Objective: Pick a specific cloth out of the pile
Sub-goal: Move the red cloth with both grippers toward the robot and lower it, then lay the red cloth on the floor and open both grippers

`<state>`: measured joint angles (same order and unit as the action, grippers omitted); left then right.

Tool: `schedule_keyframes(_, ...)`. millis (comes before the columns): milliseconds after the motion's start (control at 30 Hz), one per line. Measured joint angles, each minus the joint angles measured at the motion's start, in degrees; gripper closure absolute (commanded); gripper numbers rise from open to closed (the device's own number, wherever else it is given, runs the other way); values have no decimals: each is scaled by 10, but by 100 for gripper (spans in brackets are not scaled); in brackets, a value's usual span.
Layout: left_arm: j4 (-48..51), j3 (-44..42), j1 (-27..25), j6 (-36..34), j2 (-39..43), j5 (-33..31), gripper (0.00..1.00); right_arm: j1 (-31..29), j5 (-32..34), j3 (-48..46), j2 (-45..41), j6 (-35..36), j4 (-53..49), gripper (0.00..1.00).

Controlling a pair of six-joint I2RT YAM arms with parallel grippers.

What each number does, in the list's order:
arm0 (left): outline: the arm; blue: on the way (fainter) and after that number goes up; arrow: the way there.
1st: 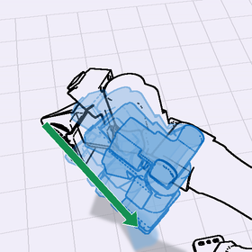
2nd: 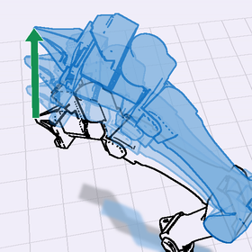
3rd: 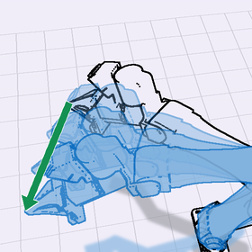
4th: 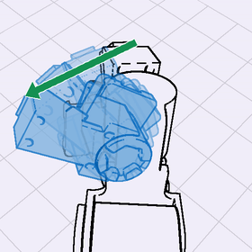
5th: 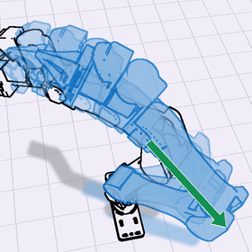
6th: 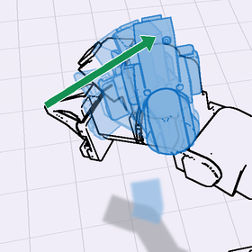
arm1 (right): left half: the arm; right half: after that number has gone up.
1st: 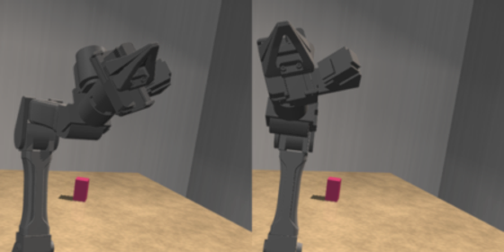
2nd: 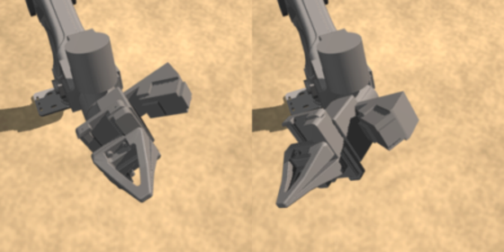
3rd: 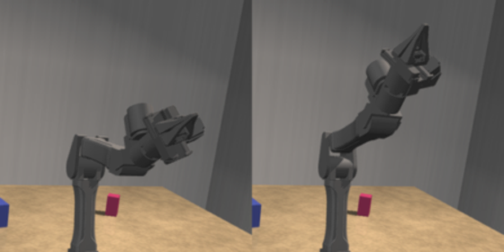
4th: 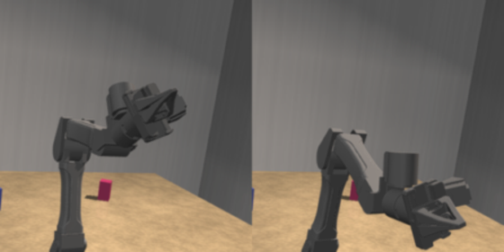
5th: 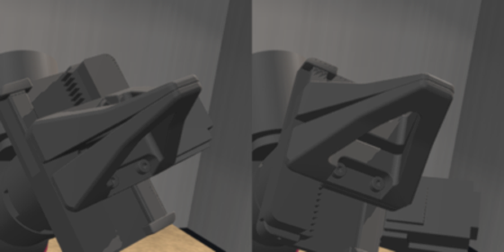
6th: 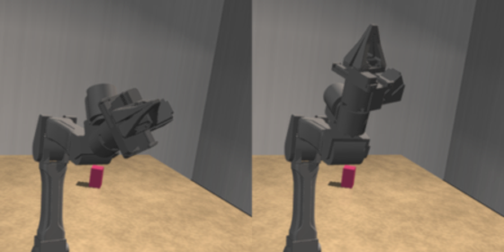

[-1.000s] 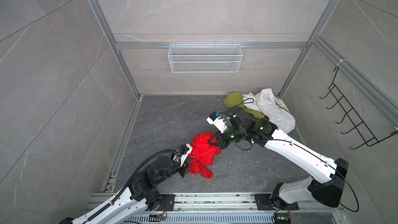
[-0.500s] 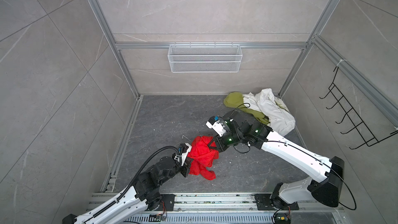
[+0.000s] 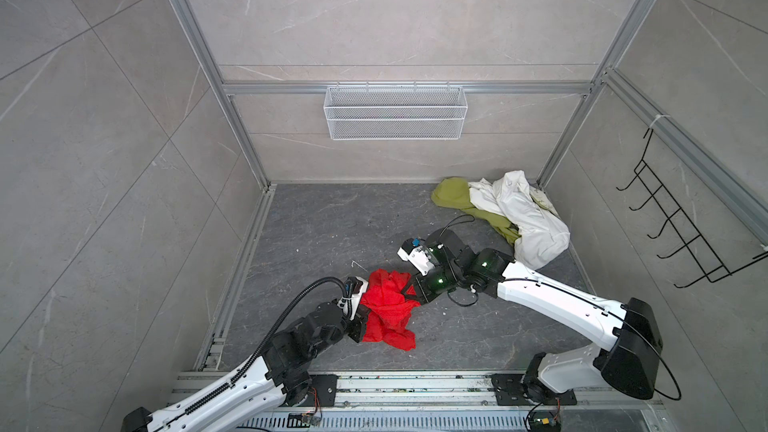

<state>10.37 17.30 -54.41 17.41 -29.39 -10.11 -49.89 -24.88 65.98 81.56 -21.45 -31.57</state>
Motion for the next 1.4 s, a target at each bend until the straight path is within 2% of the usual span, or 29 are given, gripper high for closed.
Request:
schedule_keyframes(333,4,-10,-8,35,-18,-10,100,-3,0,-30,10,-4,26,100)
schedule_keyframes(667,-7,-12,-29,77,-94,-34,100,-3,2,-54,40,-6,53,100)
schedule_keyframes(1400,-31,-45,-51,118,-118,-58,100,-3,20,-117,97,-5,131,100)
